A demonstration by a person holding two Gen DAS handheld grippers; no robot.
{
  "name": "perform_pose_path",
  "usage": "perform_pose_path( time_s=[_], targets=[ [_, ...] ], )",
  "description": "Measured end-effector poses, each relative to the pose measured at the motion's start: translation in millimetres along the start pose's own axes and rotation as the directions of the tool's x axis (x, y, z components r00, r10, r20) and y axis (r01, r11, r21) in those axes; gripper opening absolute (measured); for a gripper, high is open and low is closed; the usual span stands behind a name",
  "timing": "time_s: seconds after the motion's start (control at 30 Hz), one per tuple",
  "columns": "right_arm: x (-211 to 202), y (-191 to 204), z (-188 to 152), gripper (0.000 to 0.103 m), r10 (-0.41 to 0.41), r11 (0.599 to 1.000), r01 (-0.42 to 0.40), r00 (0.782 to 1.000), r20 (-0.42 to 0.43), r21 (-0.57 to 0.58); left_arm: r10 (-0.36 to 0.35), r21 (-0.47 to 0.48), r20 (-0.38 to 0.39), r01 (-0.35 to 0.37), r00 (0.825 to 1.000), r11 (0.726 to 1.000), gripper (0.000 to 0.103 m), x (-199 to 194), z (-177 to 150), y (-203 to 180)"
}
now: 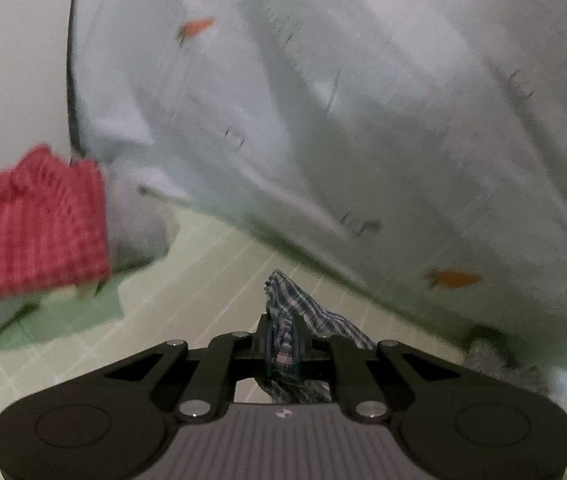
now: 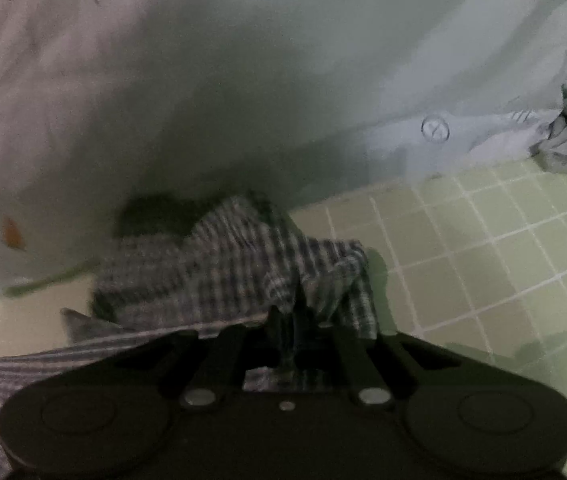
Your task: Fold clothes
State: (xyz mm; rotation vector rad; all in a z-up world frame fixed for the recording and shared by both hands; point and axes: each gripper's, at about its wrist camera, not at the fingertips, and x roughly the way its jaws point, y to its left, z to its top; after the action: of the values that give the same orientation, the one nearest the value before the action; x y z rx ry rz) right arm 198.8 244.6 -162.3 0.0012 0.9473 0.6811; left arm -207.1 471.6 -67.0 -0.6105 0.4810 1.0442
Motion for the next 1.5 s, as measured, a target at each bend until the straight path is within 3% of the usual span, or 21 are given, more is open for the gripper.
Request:
perform_pose_path(
  time_s=[0.17, 0.27, 0.37, 0.4, 0.47, 0.57, 0.67, 0.73, 0.83, 0.9, 0.97, 1.03, 1.1, 1.13, 1.2, 1.27, 1.37, 1.5],
  targets=[
    [24, 0, 9, 0.008, -0.036, 0.999, 0.036, 0.999, -0.001, -0.021, 0.035, -0.029, -0.071, -0.037, 0.997, 0.999, 0.010, 24, -19, 18],
    [31, -3, 20, 0.015, -0.075, 0.997, 0.075, 0.997, 0.011, -0.031, 0.051, -0.052, -0.106, -0.057, 0.993, 0.997, 0.010, 35, -27, 27],
    [28, 2, 32, 0.055, -0.147, 0.987, 0.147, 0.989, 0.012, -0.065, 0.060, -0.034, -0.104, -0.064, 0.993, 0.997, 0.010, 36, -32, 27],
    [17, 7, 31, 0.062, -0.146, 0.985, 0.150, 0.988, 0.044, -0.084, 0.059, -0.021, -0.096, -0.061, 0.994, 0.998, 0.010, 34, -32, 25],
    [-8, 15, 26, 0.094, -0.147, 0.981, 0.160, 0.982, 0.115, -0.112, 0.051, 0.004, -0.079, -0.051, 0.996, 0.999, 0.010, 32, -32, 20],
    [-49, 14, 4, 0.098, -0.156, 0.980, 0.176, 0.971, 0.183, -0.098, -0.019, 0.031, -0.045, 0.021, 0.999, 0.999, 0.010, 20, -29, 2],
    [-85, 5, -32, 0.100, -0.213, 0.972, 0.227, 0.961, 0.177, -0.066, -0.139, 0.075, -0.046, 0.142, 0.989, 0.987, 0.010, 5, -32, -24],
    [-106, 2, -56, 0.100, -0.233, 0.968, 0.244, 0.959, 0.163, -0.054, -0.250, 0.142, -0.098, 0.262, 0.963, 0.954, 0.007, -7, -40, -50],
    [-130, -7, -92, 0.101, -0.248, 0.968, 0.252, 0.963, 0.107, -0.020, -0.401, 0.229, -0.189, 0.438, 0.896, 0.870, 0.007, -24, -52, -89],
    [-142, -15, -112, 0.102, -0.263, 0.965, 0.263, 0.962, 0.075, 0.015, -0.452, 0.281, -0.255, 0.513, 0.855, 0.811, 0.007, -37, -67, -116],
    [-153, -23, -127, 0.103, -0.276, 0.961, 0.275, 0.959, 0.066, 0.020, -0.469, 0.322, -0.332, 0.566, 0.818, 0.759, 0.017, -48, -86, -140],
    [-163, -25, -138, 0.103, -0.289, 0.957, 0.288, 0.955, 0.066, 0.018, -0.457, 0.349, -0.384, 0.584, 0.803, 0.733, 0.054, -59, -102, -154],
    [-170, -23, -141, 0.103, -0.273, 0.962, 0.273, 0.958, 0.085, 0.014, -0.448, 0.359, -0.400, 0.587, 0.799, 0.726, 0.082, -69, -109, -156],
    [-173, -21, -142, 0.103, -0.265, 0.964, 0.265, 0.960, 0.094, 0.012, -0.444, 0.364, -0.408, 0.588, 0.798, 0.722, 0.087, -74, -113, -157],
    [-173, -11, -140, 0.103, -0.224, 0.974, 0.227, 0.968, 0.113, -0.016, -0.423, 0.395, -0.392, 0.565, 0.817, 0.725, 0.089, -84, -114, -154],
    [-170, 1, -135, 0.103, -0.178, 0.982, 0.185, 0.976, 0.124, -0.047, -0.379, 0.426, -0.340, 0.500, 0.861, 0.753, 0.096, -91, -112, -145],
    [-157, 23, -125, 0.103, -0.100, 0.990, 0.111, 0.988, 0.120, -0.084, -0.289, 0.419, -0.267, 0.381, 0.919, 0.824, 0.099, -87, -103, -123],
    [-133, 65, -112, 0.102, -0.009, 0.989, 0.024, 0.994, 0.108, -0.146, -0.148, 0.319, -0.251, 0.226, 0.957, 0.920, 0.099, -64, -91, -85]
  ],
)
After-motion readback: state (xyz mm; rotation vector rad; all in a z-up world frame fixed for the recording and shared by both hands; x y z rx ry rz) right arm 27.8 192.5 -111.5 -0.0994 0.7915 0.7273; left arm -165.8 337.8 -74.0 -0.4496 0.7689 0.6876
